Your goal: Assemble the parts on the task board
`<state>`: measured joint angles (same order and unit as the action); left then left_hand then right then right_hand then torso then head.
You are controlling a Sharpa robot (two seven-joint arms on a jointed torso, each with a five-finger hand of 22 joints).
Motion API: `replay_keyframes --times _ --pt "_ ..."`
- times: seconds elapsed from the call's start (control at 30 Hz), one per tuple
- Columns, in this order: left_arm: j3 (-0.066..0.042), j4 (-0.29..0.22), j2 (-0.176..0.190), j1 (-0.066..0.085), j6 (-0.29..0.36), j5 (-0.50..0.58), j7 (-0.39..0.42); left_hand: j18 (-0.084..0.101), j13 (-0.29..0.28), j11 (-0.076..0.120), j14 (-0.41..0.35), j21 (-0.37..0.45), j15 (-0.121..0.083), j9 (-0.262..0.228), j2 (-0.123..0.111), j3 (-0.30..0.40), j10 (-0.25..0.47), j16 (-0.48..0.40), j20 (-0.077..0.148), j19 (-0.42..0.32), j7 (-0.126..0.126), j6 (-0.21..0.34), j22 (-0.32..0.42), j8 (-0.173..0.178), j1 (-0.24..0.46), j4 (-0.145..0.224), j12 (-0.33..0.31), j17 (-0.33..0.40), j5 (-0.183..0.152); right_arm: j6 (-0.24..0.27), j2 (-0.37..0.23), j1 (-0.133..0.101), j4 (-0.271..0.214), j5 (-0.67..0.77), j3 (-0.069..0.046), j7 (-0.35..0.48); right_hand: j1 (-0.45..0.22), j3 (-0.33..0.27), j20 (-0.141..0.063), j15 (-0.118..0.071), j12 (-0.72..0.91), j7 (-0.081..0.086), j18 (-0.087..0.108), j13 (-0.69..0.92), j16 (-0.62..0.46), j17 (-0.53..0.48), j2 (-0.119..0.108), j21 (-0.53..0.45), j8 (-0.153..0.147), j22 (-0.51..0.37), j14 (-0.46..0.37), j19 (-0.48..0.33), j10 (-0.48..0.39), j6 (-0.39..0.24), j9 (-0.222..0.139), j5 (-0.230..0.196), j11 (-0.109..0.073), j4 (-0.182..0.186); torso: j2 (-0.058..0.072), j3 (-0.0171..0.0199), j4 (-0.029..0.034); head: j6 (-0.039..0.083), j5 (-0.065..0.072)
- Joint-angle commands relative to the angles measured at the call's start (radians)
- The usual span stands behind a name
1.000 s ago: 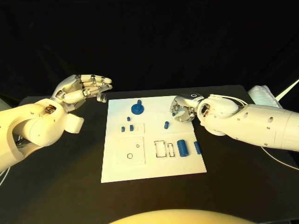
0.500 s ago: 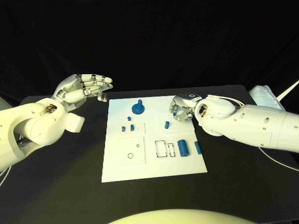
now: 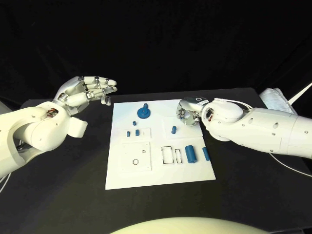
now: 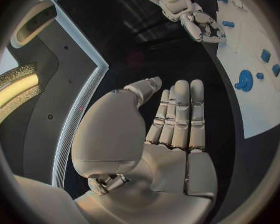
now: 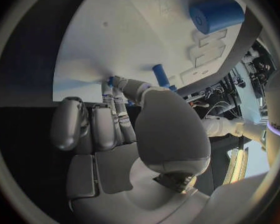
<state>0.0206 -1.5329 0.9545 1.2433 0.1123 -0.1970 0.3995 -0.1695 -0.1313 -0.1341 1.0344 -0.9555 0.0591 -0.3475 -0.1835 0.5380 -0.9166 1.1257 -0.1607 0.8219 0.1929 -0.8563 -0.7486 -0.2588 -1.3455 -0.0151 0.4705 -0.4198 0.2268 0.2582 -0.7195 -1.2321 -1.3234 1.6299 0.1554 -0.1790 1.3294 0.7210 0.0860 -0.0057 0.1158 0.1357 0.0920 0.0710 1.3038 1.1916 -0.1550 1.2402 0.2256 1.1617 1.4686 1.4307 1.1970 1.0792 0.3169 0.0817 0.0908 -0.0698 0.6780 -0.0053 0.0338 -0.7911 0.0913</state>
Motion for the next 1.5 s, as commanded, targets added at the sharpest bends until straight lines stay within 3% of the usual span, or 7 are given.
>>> replay_keyframes --times 0.03,0.8,1.13,1.33,1.5 --pt "-0.001 -0.002 0.000 0.000 -0.009 -0.001 0.007 -0.015 0.001 0.000 -0.002 0.006 0.001 -0.001 0.006 -0.006 0.009 -0.006 0.000 0.008 0.003 0.001 0.001 0.002 0.001 0.000 0.003 0.001 0.000 -0.068 -0.003 0.010 0.001 0.048 0.007 -0.045 0.007 0.007 -0.005 -0.007 -0.002 0.003 -0.010 0.005 0.004 -0.001 0.016 0.006 0.003 0.002 0.039 0.002 0.026 0.000 0.001 0.005 -0.019 -0.001 0.000 0.0000 -0.0012 -0.001 0.000" --pt "-0.001 0.002 0.001 0.000 -0.007 -0.010 0.005 -0.014 0.002 -0.002 -0.003 0.009 0.003 -0.002 0.005 -0.009 0.017 -0.009 0.000 0.010 0.005 0.004 0.004 0.003 0.000 0.001 0.002 0.002 0.000 0.113 -0.028 0.011 -0.053 0.065 0.004 -0.039 -0.006 0.044 -0.006 -0.012 -0.009 0.000 -0.027 0.010 0.029 0.015 0.012 0.088 0.021 0.103 0.042 0.026 0.056 0.007 0.026 0.001 -0.024 -0.028 -0.001 -0.0003 -0.0013 0.001 -0.003" --pt "-0.001 0.006 0.000 0.000 -0.009 -0.010 0.008 -0.014 0.003 -0.005 -0.004 0.014 0.005 -0.001 0.001 -0.013 0.022 -0.011 -0.002 0.011 0.009 0.013 0.007 0.007 0.001 0.002 0.004 0.003 0.000 0.132 -0.070 -0.008 -0.127 0.057 -0.004 -0.041 -0.012 0.042 -0.006 -0.013 -0.010 0.000 -0.028 0.011 0.031 0.015 0.010 0.093 0.024 0.110 0.042 0.027 0.058 0.008 0.030 -0.004 -0.025 -0.027 -0.001 0.0000 -0.0018 0.002 -0.013" --pt "-0.001 0.006 -0.001 0.000 -0.009 -0.010 0.008 -0.014 0.002 -0.005 -0.004 0.015 0.005 -0.001 0.001 -0.014 0.023 -0.011 -0.002 0.011 0.009 0.015 0.008 0.008 0.001 0.002 0.005 0.004 0.000 0.136 -0.101 -0.021 -0.190 0.046 -0.007 -0.044 -0.013 0.042 -0.006 -0.013 -0.011 -0.001 -0.028 0.011 0.034 0.017 0.010 0.096 0.025 0.114 0.042 0.028 0.059 0.008 0.031 -0.007 -0.025 -0.026 -0.001 -0.0009 -0.0028 0.004 -0.017" --pt "-0.001 0.004 -0.003 0.000 -0.008 -0.010 0.008 -0.014 0.002 -0.005 -0.004 0.015 0.005 -0.001 0.001 -0.014 0.023 -0.011 -0.002 0.011 0.009 0.015 0.008 0.008 0.001 0.002 0.005 0.004 0.000 0.133 -0.107 -0.024 -0.250 0.036 -0.008 -0.045 -0.014 0.042 -0.006 -0.013 -0.011 -0.001 -0.028 0.011 0.034 0.018 0.010 0.097 0.025 0.114 0.042 0.028 0.059 0.008 0.031 -0.007 -0.025 -0.026 0.000 0.0007 -0.0028 0.003 -0.025"
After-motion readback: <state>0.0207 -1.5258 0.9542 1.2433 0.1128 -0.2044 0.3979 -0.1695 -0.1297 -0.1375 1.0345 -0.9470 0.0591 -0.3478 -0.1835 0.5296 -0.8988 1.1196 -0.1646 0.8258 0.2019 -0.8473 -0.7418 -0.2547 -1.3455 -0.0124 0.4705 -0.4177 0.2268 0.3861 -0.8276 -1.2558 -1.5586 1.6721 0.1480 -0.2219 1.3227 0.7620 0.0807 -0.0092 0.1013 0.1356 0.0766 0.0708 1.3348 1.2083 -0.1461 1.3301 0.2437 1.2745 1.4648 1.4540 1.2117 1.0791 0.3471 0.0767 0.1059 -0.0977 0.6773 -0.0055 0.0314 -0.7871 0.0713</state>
